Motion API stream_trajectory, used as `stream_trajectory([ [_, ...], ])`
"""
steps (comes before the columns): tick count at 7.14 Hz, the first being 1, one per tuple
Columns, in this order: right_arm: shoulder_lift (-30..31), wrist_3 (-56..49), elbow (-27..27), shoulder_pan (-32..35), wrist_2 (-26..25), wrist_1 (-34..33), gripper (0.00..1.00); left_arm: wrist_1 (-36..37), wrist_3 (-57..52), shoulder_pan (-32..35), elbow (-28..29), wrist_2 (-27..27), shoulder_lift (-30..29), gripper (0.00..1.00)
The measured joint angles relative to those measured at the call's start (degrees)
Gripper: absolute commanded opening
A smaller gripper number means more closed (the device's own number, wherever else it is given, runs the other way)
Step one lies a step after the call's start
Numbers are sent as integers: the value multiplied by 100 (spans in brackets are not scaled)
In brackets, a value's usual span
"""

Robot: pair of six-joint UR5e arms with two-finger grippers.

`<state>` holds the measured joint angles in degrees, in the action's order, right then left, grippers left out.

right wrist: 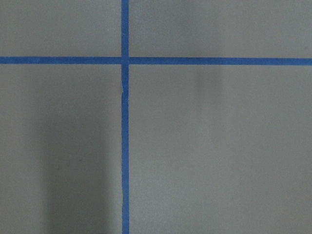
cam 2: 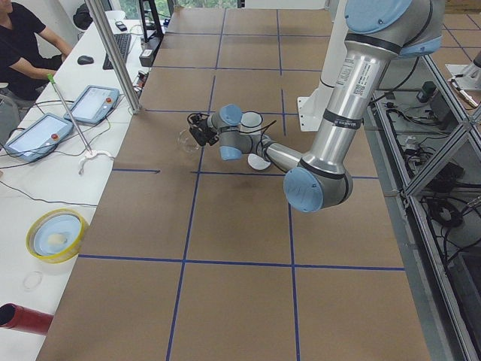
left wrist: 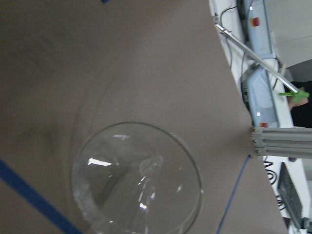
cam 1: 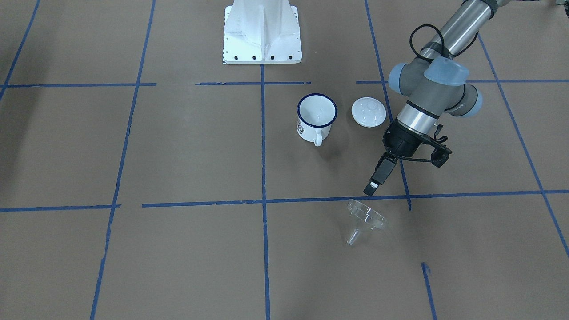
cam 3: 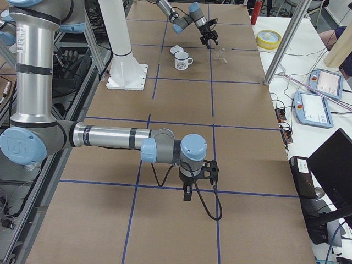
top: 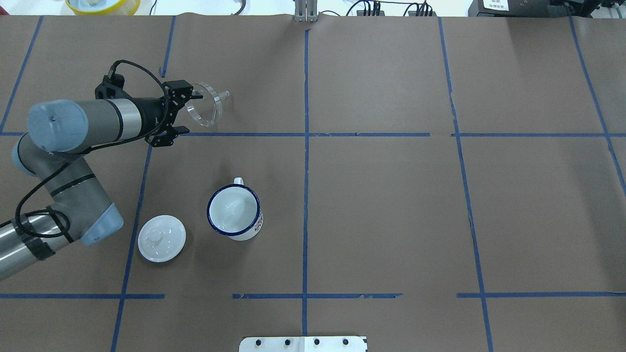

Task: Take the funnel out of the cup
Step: 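Open the left gripper and withdraw it from the funnel, then lower the left gripper onto the white lid and grasp its knob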

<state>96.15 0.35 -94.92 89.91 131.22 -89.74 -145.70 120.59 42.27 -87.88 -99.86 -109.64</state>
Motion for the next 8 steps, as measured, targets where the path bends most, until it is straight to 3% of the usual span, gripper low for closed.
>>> stream_trajectory([
  [2, 0, 0, 0, 0, 0, 0, 100, 2108, -800, -11, -1131, -453, 376, 98],
  [4, 0, 0, 1, 0, 0, 0, 100, 3694, -1197, -214, -1760, -515, 452, 96],
  [6, 0, 0, 2, 0, 0, 0, 100, 4548, -1316, -640, -2082, -535, 512, 96],
  [8, 0, 0, 3, 0, 0, 0, 100, 4704, -1314, -999, -2361, -545, 804, 96],
])
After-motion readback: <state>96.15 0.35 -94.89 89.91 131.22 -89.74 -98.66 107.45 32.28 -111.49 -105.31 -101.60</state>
